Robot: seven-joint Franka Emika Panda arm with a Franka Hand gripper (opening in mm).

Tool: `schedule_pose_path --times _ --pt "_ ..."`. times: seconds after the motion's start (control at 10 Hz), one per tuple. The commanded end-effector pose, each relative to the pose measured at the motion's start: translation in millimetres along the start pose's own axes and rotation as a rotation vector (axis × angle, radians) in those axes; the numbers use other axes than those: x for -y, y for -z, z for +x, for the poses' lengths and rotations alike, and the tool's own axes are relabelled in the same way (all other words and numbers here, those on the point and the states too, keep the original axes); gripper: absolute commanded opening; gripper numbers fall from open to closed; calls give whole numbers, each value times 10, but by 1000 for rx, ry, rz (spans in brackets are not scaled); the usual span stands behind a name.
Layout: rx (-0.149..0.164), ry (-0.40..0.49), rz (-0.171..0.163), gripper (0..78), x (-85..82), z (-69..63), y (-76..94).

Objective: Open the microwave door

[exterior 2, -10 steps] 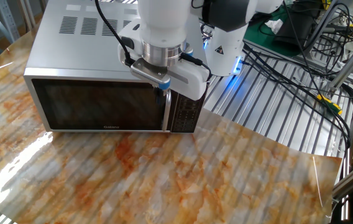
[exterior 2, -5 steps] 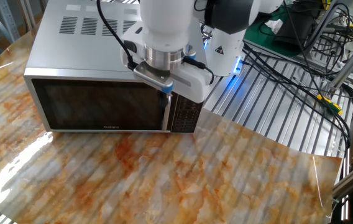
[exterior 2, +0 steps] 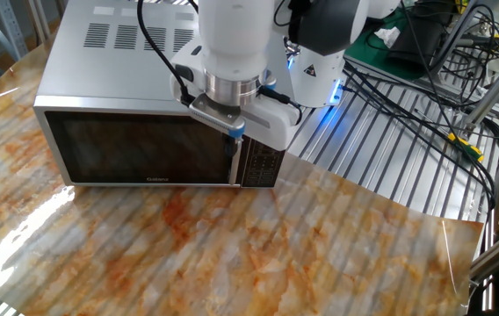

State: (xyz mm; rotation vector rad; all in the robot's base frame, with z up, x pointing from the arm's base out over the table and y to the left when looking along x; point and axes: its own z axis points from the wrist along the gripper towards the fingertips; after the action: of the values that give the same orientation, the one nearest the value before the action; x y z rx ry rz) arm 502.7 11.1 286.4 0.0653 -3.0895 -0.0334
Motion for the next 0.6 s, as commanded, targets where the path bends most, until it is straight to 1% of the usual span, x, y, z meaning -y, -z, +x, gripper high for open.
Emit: schedule_pose_path --times 0.1,0.2,0.6 --pt "6 5 7 0 4 -10 -1" --pt "10 -2 7 0 7 -9 -11" --pt "11 0 4 0 17 -1 -55"
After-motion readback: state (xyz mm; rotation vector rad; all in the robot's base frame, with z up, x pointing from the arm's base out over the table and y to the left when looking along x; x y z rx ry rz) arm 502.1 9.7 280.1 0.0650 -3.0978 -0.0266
